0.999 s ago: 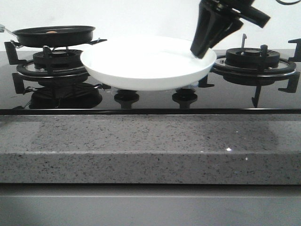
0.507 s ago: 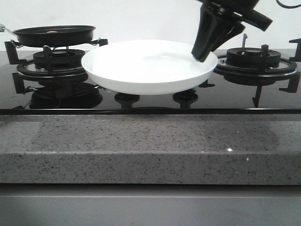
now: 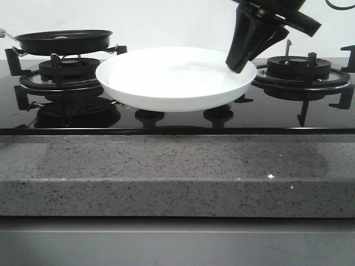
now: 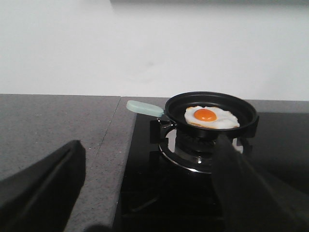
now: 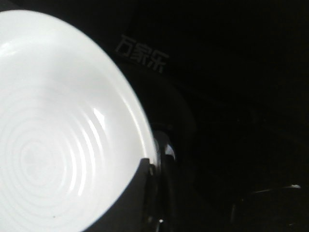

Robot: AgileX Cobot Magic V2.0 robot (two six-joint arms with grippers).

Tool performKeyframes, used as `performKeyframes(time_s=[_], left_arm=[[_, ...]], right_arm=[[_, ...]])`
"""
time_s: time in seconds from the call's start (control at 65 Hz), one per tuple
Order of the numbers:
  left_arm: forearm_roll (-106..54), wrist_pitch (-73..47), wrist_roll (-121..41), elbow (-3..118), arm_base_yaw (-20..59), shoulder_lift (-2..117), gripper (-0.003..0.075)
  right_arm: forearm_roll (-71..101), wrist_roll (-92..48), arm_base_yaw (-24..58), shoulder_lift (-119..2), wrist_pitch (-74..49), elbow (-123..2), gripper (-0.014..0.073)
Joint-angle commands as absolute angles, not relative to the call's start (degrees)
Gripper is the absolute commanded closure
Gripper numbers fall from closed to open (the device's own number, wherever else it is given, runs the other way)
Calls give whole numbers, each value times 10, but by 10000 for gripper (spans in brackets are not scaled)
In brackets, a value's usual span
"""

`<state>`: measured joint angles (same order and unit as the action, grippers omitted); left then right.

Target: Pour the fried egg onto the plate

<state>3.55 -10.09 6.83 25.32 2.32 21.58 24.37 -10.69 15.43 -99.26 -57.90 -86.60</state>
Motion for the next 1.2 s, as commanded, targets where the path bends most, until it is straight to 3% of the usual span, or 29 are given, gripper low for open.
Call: performKeyframes(time_s=[0.0,0.338,0.677,1.015,1.184], left_arm=[[-13,-67,71,295,23,232,183],[-210,-121,71,418,4,375,183],[-347,-252,70,543,-92,577,183],[-579,-424,-114,678,-182,790,183],[-622,-463,-154,739,-186,869,183]], right_arm=[[264,-114,153,-959,-565,-881,661],[264,-114,153,-959,-565,-881,661],[264,-114,153,-959,-564,-881,661],[264,-114,153,-959,-564,-881,661],[264,-114,153,-959,-564,-881,661]])
